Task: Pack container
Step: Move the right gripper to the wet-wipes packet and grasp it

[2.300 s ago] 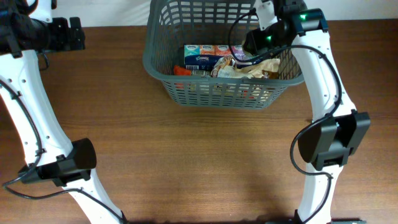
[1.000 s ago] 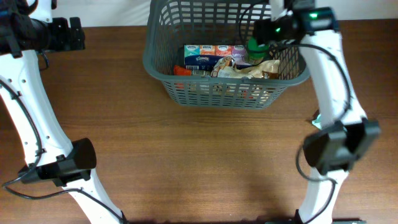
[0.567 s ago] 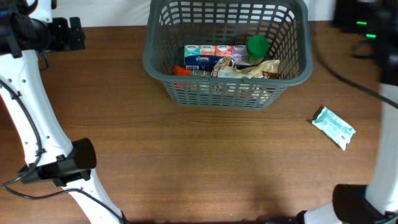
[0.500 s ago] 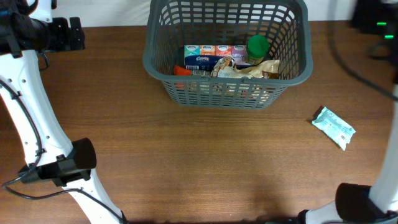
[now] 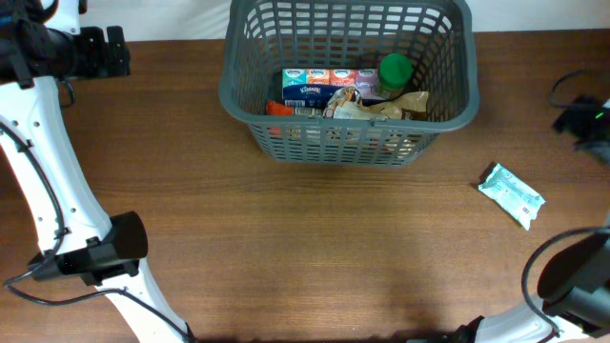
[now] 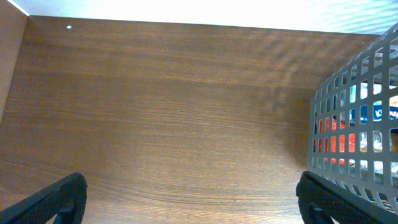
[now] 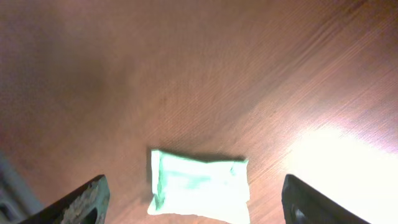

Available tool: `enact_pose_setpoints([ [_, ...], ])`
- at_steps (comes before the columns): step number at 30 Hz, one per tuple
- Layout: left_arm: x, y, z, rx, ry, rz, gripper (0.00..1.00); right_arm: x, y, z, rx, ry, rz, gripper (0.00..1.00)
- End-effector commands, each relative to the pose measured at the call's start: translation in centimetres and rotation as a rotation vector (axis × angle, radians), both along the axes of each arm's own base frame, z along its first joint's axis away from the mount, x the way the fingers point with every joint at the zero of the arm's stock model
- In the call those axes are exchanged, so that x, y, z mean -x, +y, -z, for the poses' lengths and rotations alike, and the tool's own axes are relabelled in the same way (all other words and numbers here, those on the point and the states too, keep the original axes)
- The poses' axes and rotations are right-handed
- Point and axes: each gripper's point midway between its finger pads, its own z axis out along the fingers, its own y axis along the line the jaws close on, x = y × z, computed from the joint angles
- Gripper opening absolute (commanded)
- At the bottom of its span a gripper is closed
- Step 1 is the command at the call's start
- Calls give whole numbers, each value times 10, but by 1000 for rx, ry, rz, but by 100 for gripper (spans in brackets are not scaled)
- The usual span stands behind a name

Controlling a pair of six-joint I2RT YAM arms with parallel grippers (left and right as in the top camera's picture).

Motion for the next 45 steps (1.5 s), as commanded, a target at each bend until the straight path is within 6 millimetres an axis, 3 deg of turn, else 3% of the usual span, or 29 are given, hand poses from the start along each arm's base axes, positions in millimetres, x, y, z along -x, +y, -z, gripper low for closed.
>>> enact_pose_setpoints([
  [1,-1,3,5,8,11,-13,99,1,10,28,-40,5,-30,82],
  [5,-1,3,5,8,11,-13,99,-7,5,51,55,6,-227,83],
  [8,-1,3,5,8,11,-13,99,-14,5,66,134,0,-407,95],
  [11,-1,3,5,8,11,-13,99,-12,11,76,155,15,-539,100],
  [21,-1,3,5,8,11,-13,99,12,27,95,170,138,-853,100],
  [25,-1,3,5,8,11,-13,99,25,49,102,101,148,-1041,94],
  [32,-1,3,5,8,11,-13,99,45,51,116,57,247,-1096,91],
  [45,-1,3,5,8,11,-13,99,56,52,157,-38,328,-1111,87],
])
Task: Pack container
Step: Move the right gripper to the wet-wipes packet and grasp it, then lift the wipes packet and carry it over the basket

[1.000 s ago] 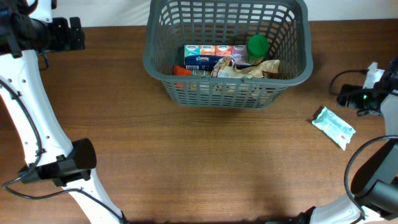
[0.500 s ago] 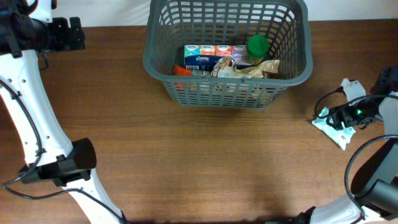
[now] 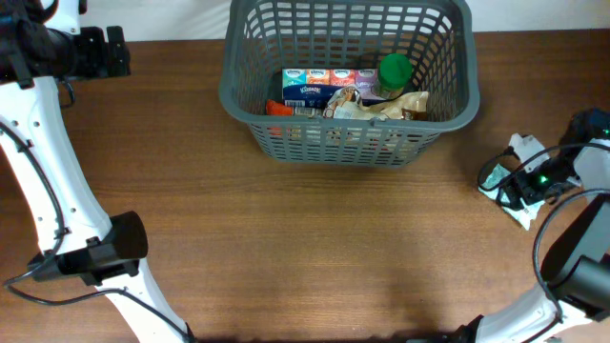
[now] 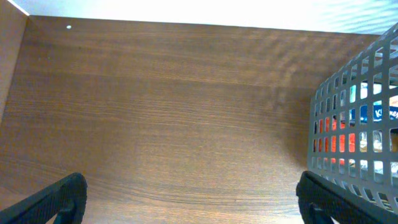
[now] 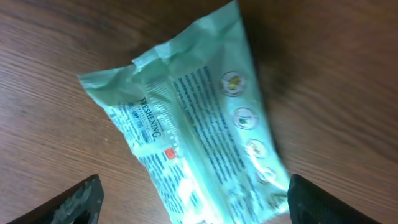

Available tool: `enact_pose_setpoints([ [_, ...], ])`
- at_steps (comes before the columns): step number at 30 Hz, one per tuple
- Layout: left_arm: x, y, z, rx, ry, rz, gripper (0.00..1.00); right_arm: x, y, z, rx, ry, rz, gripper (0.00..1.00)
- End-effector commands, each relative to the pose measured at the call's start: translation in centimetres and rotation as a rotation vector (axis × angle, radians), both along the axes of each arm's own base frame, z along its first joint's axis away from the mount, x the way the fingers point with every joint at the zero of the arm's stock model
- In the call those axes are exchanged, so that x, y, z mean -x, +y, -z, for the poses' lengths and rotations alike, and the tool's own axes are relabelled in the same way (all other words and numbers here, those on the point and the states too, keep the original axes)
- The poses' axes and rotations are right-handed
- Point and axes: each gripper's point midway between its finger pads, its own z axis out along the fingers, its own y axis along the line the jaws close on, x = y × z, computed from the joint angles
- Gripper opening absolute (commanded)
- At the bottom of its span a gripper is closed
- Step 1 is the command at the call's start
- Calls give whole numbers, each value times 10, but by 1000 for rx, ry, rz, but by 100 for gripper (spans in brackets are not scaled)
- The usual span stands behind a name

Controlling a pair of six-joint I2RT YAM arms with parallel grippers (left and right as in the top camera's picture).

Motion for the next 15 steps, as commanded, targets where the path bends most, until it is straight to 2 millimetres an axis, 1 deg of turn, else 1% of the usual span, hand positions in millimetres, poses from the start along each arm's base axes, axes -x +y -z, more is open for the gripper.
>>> enact_pose_setpoints([
  [1,-1,3,5,8,11,-13,99,6,-1,17,1,48,-14,86],
  [3,-1,3,5,8,11,-13,99,6,-1,22,-1,56,-14,85],
  [5,-1,3,5,8,11,-13,99,5,-2,28,-4,62,-13,81],
  [8,-1,3,5,8,11,-12,99,6,0,35,-16,74,-1,78],
  [11,-1,3,5,8,11,-13,99,5,-1,38,-17,75,-1,65],
  [12,-1,3,5,8,11,-13,99,4,-2,38,-13,69,10,62],
  [14,-1,3,5,8,11,-13,99,-2,-5,38,-3,51,61,59],
  [15,-1,3,5,8,11,-13,99,-5,-6,38,0,41,90,56],
])
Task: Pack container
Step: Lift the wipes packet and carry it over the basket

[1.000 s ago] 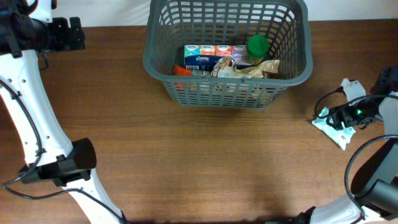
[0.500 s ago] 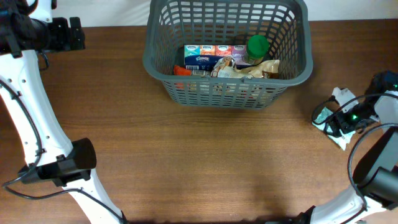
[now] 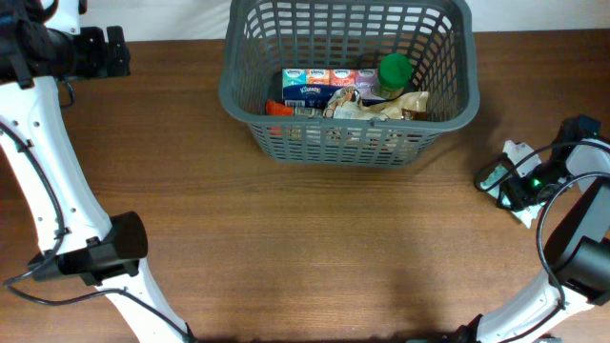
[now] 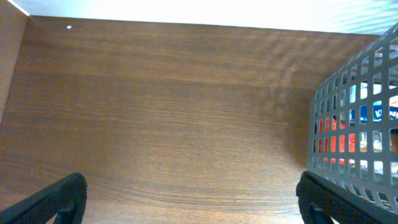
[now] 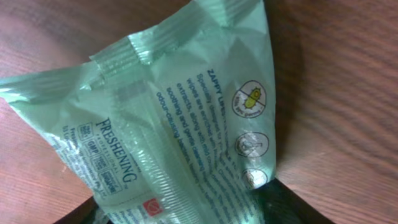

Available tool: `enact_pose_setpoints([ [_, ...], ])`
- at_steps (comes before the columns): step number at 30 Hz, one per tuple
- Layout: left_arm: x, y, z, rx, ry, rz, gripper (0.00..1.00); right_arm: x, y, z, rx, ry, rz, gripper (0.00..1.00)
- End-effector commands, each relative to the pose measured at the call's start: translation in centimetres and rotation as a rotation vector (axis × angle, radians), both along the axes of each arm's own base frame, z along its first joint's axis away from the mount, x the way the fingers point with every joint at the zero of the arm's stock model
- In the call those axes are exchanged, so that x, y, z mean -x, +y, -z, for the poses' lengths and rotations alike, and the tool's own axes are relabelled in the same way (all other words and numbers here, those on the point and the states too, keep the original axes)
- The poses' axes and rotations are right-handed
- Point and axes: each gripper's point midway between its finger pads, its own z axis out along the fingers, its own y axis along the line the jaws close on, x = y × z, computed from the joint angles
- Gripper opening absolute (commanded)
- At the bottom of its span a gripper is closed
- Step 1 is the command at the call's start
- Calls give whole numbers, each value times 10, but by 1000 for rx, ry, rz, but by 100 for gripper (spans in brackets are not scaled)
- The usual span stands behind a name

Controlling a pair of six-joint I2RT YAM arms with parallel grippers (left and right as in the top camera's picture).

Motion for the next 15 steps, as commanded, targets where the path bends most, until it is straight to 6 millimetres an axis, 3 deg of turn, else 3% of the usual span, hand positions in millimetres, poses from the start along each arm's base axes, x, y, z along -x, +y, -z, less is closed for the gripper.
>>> enact_pose_setpoints([
  [1,-1,3,5,8,11,-13,99,-4,-1,9,-5,-2,105,51],
  [5,-1,3,5,8,11,-13,99,-27,-9,-3,-7,-80,265,43],
  [9,-1,3,5,8,11,-12,99,-59,-21,-34,-38,-176,502,40],
  [14,-1,3,5,8,11,-13,99,-89,-21,-93,-152,-246,699,38],
  [15,-1,3,5,8,11,-12,99,-92,-20,-107,-172,-251,727,33],
])
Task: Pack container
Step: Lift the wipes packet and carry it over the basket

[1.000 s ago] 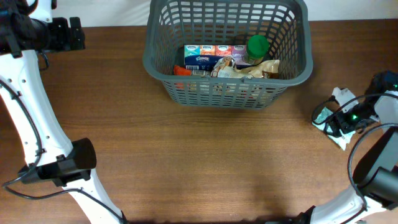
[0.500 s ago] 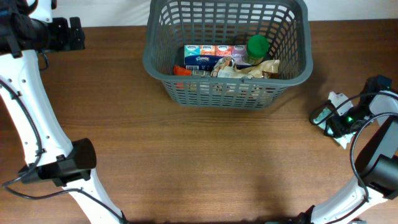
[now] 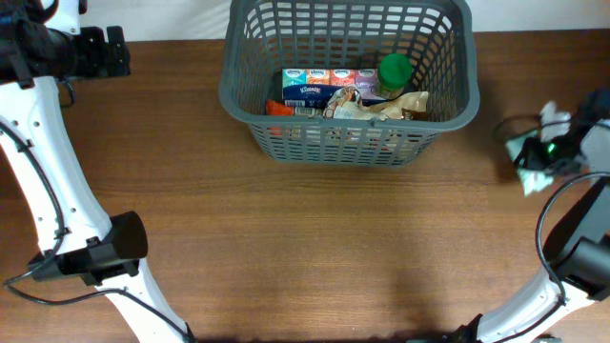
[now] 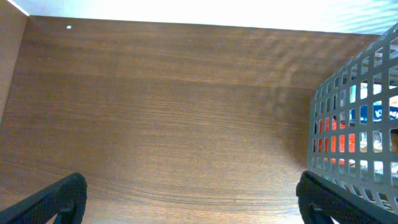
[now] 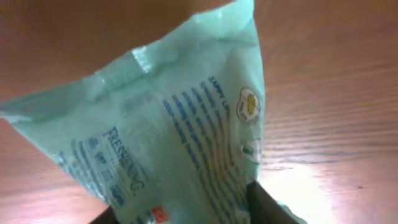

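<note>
The grey basket stands at the back of the table, holding tissue packs, a green-capped bottle and wrappers. My right gripper hangs to its right, shut on a pale green wipes packet, also seen from overhead as the wipes packet, lifted off the wood. The right wrist view is filled by the packet, with a dark fingertip at its lower edge. My left gripper is open above bare wood at the far left, the basket at its right.
The wooden table spreads in front of the basket. A black cable loops beside the right arm. The left arm's white links run down the left edge.
The right gripper has risen and shifted toward the back right with the wipes packet in it; the packet no longer lies on the table. The left arm has not moved.
The wipes packet lay on the table right of the basket with the right gripper open well above it. Then the gripper was down around the packet, then closed on it. Now the packet hangs lifted. The left gripper stayed open and still.
</note>
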Available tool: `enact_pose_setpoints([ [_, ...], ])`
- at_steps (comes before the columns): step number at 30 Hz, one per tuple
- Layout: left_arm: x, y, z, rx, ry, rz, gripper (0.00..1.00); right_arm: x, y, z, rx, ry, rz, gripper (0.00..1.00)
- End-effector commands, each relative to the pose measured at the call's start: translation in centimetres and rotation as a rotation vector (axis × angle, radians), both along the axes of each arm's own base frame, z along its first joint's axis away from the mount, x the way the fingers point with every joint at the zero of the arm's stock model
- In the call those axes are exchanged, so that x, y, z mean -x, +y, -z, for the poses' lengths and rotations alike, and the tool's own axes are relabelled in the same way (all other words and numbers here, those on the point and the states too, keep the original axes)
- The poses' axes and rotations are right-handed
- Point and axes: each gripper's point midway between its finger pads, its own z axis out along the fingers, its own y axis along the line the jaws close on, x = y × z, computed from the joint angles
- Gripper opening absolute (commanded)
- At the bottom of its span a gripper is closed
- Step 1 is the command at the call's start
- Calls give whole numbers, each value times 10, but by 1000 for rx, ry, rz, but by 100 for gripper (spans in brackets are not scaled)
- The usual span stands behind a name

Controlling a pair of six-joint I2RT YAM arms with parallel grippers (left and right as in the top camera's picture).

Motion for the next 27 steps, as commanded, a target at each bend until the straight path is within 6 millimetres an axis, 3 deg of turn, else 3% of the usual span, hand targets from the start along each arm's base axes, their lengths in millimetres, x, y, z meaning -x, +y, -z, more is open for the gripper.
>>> enact_pose_setpoints([
  [1,-1,3,4,8,10,-13,99,-28,5,-55,-113,-113,204,31],
  [3,-1,3,4,8,10,-13,99,-36,15,-87,-195,-153,239,29],
  [4,-1,3,4,8,10,-13,99,-42,27,-114,-256,-196,215,25],
  [7,-1,3,4,8,10,-13,99,-51,52,-165,-334,-283,149,18],
  [11,-1,3,4,8,10,-13,99,-53,86,-228,-305,-379,49,13],
  [14,-1,3,4,8,10,-13,99,-53,123,-277,-271,-481,-61,13],
  [18,-1,3,4,8,10,-13,99,-50,189,-339,-227,-643,-274,13],
  [21,-1,3,4,8,10,-13,99,-45,245,-363,-205,-722,-463,13],
  [23,-1,3,4,8,10,-13,99,-45,279,-365,-183,-743,-572,13],
  [27,-1,3,4,8,10,-13,99,-58,324,-339,-77,-698,-669,13],
])
